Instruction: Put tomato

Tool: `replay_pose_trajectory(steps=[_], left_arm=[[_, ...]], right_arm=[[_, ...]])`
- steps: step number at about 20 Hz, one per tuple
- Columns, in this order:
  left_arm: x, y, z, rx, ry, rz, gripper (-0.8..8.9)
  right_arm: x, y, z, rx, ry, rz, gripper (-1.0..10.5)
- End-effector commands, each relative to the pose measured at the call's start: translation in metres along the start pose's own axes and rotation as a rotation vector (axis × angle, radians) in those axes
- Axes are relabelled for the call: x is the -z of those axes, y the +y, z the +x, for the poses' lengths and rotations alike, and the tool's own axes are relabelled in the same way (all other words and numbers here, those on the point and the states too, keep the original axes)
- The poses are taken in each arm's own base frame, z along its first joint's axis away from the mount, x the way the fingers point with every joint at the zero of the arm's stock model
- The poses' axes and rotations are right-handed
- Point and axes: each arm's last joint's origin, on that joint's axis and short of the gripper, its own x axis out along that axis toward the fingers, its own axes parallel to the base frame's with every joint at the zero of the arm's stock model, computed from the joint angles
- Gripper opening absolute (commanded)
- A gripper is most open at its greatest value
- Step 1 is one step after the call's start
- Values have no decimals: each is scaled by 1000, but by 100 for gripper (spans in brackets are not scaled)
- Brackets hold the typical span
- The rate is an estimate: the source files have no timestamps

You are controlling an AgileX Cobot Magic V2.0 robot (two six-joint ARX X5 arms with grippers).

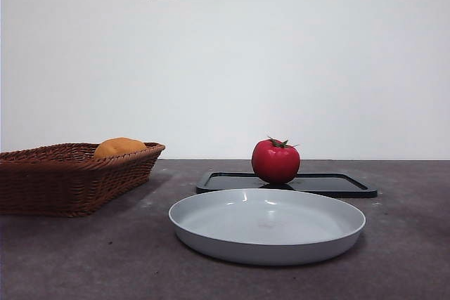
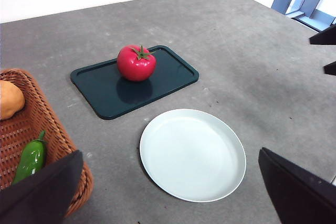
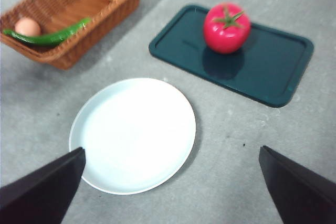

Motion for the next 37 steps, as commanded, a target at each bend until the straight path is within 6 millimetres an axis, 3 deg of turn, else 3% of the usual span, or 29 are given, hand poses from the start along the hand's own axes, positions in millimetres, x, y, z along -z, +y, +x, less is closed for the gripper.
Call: replay_pose_trajectory(steps=[1,8,9,10,11,12,26,28,31,34,37], left_arm=[[-3,-1,0,10,-17,2,720],[-3,-1,0,10,-17,3,685],[-3,-1,0,10,-16,4,510],[-3,-1,0,10,-15,3,237],[-3,-1,0,9,-13,5,-19],[-3,-1,0,3,-14,5,33],[-3,-1,-1,2,-18,6,29],[-2,2,-6,-35,-23,107,29],[18,21,-7,-195,8,191,29],[55,46,-3,-455,-17,69,29],[96,64,4,-604,-120,-39,29]], right_arm=[[-2,1,-7,-8,-47,8,684],[-5,2,-12,-16,-100,-1,664],[-5,2,-11,-16,-98,-1,469],[-5,2,-11,-15,-96,-1,128],[-5,2,-11,-14,-98,-2,-3],[-5,2,-11,-17,-101,-1,27],[-6,2,-11,-22,-101,-2,27],[-5,2,-11,-22,-101,-2,27],[-6,2,-11,-22,-101,-2,27],[-5,2,-11,-23,-101,-2,27],[-5,2,-11,-22,-101,-2,27]])
